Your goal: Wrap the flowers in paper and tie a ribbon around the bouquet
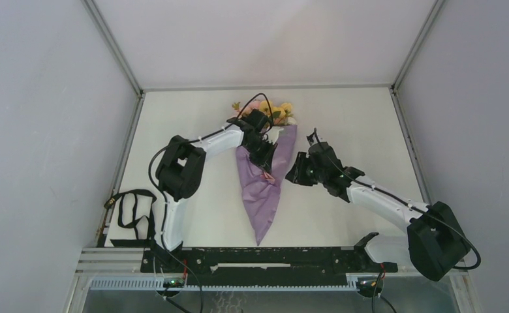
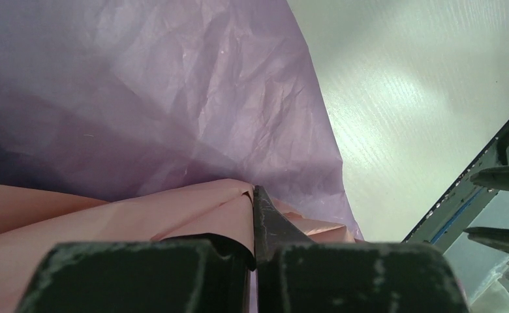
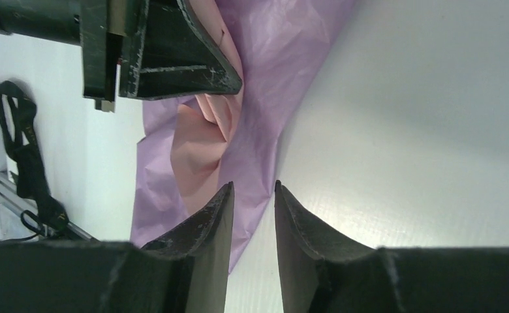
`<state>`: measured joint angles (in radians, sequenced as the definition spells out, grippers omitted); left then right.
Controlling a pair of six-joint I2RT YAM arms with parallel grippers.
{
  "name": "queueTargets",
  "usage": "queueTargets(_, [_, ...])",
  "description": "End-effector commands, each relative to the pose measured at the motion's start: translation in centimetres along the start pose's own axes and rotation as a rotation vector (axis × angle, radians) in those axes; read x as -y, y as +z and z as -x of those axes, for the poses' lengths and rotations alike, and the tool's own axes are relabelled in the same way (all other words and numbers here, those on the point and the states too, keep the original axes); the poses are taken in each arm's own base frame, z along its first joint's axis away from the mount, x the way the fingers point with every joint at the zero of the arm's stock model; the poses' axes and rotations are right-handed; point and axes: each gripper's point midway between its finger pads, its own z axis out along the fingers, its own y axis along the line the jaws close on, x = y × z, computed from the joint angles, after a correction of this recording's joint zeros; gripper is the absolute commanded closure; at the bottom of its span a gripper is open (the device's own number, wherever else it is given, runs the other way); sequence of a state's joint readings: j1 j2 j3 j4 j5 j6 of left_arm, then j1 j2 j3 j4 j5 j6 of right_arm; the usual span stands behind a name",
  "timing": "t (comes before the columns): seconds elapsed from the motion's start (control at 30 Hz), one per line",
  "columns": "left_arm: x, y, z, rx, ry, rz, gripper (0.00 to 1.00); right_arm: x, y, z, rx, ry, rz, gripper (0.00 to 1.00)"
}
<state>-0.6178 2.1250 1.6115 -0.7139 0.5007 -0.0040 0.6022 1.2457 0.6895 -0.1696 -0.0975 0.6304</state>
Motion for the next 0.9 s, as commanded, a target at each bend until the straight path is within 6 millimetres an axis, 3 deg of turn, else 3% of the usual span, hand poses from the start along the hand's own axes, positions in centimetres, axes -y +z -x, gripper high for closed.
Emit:
queueTargets(0.0, [-0.3,0.7,0.3,0.017,0.003,0.001,0.96,0.1,-0.8,0.5,0.008,-0.057,-0.018,0.62])
queueTargets(0.37, [-0.6,1.1,0.3,0.017,-0.018,0.009,0.96,-1.7,-1.4,0.4,0.038,-0.136,0.025,0.53])
queueTargets(0.5, [-0.6,1.0,0.5,0.024,-0.016,0.014,0.96,-3.2,-0.6,0.2,0.048,-0.146,0.032,0.44])
queueTargets(0.67, [-0.9,0.9,0.6,0.023,-0.009,0.029,0.96,-4.3,1.0,-0.5,0.016,-0.170,-0.005,0.40])
queueTargets(0.87, [-0.9,0.8,0.7,0.027,-0.001,0.034,0.96,-4.0,2.1,-1.0,-0.010,-0.138,-0.014,0.39])
